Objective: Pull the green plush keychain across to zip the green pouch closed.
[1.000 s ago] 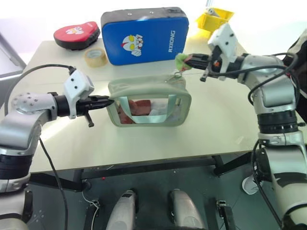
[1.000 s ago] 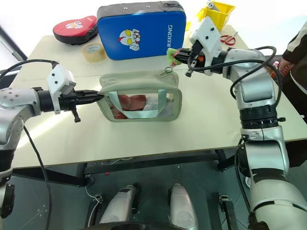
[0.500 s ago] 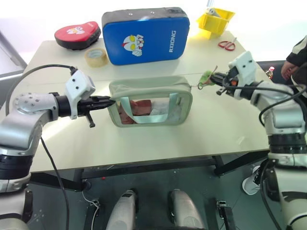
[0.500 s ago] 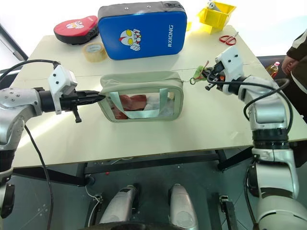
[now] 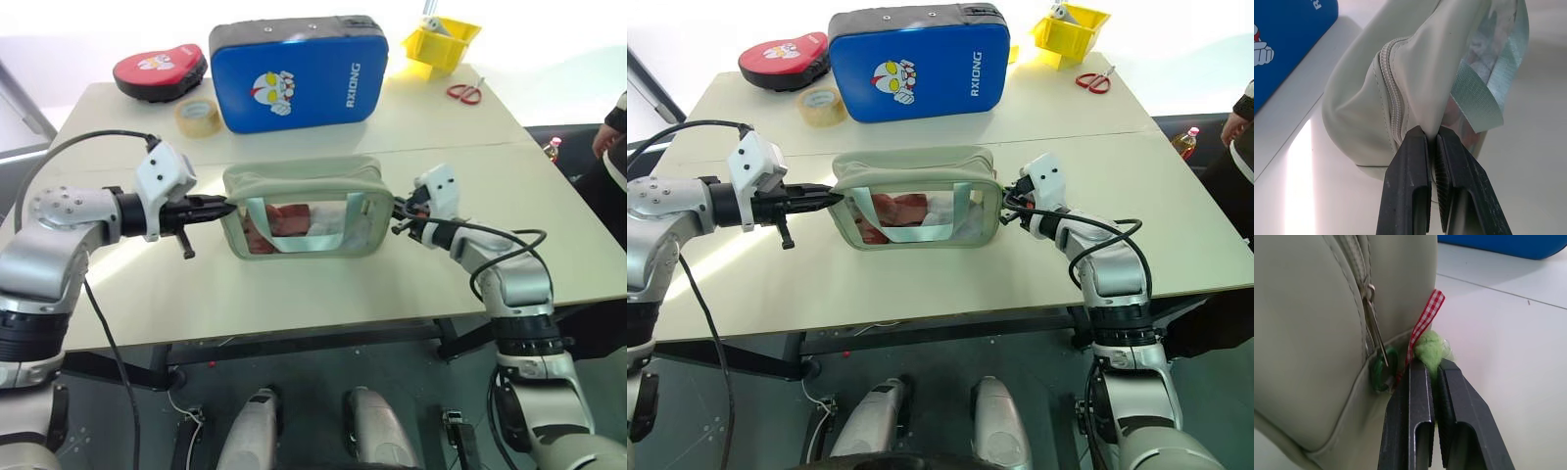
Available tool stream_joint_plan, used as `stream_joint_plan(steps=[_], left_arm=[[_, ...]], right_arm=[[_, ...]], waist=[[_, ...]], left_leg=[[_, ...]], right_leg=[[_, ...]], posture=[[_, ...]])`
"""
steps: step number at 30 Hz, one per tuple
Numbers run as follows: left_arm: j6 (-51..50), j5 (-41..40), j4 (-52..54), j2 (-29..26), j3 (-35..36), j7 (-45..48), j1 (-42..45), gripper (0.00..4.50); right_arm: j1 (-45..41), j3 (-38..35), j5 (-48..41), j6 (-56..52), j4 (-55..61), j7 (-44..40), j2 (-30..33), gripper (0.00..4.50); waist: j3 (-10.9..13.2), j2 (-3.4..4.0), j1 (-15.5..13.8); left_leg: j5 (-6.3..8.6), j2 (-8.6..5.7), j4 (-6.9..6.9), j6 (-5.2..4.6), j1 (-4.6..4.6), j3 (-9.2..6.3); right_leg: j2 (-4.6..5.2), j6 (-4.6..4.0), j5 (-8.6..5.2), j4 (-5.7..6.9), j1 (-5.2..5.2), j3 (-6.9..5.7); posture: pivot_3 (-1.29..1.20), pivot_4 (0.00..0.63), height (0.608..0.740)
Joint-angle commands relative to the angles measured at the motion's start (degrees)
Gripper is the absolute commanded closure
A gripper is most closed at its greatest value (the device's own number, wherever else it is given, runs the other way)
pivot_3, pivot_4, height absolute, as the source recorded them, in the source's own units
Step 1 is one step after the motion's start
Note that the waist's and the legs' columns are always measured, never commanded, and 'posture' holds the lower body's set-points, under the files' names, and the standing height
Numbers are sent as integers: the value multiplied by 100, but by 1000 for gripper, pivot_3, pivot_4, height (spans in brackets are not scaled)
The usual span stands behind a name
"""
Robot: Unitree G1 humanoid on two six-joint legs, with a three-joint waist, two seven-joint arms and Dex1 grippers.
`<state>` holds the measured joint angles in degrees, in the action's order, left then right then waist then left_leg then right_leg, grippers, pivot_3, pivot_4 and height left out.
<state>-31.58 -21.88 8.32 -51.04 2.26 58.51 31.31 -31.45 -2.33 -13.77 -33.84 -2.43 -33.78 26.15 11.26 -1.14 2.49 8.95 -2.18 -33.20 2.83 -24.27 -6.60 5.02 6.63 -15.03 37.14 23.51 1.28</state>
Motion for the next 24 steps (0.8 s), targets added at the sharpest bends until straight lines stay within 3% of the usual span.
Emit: stream_joint_plan(steps=[1,3,9,12,13,15,20,21,24], left_arm=[[60,51,11,-12,22,-5,-6,4500],[74,57,6,-6,21,-12,-10,4500],[132,56,-26,-26,51,-8,-4,4500],[142,15,-66,-38,122,-3,39,4500],[128,-19,-101,-28,154,-3,75,3745],[108,-113,-140,-26,214,51,126,2961],[-301,-493,-282,-176,529,110,471,313],[-381,-494,-331,-219,576,55,546,56],[-458,-487,-423,-486,671,205,611,56]], right_arm=[[-237,-145,-173,-37,191,-238,248,3792],[-373,-163,-292,-90,260,-523,446,3025],[-875,-187,-513,-77,215,-1492,1338,31],[-1213,-180,-736,-131,88,-2243,1864,31],[-1344,-152,-807,-160,32,-2519,2041,0],[-1535,-68,-910,-160,-32,-2981,2293,0],[-1875,102,-860,-31,-165,-3416,2420,0],[-1933,111,-851,-15,-187,-3427,2398,0],[-2107,129,-846,-3,-269,-3409,2323,0]], waist=[[0,0,0],[0,1,0],[1,1,-1],[2,3,-1],[2,4,-1],[2,4,6],[3,3,4],[3,3,4],[3,3,11]], left_leg=[[0,0,0,0,0,0],[0,0,0,0,0,0],[0,0,0,0,-1,1],[0,0,0,0,-2,1],[0,0,0,0,-2,1],[1,1,0,-1,-2,1],[1,2,0,-2,-3,1],[1,2,-1,-2,-4,1],[1,1,1,-1,-9,2]], right_leg=[[0,0,0,0,0,0],[0,0,0,0,0,0],[1,0,0,-1,0,0],[1,0,0,-3,-1,-1],[1,0,0,-3,0,-1],[1,0,-1,-4,1,-1],[0,0,-1,-6,1,-2],[0,0,-1,-6,2,-1],[1,1,-1,-6,9,0]], posture=[[0,150,740],[0,150,740],[0,150,740],[0,150,740],[0,150,740],[0,150,740],[0,150,740],[0,150,740],[0,150,740]])
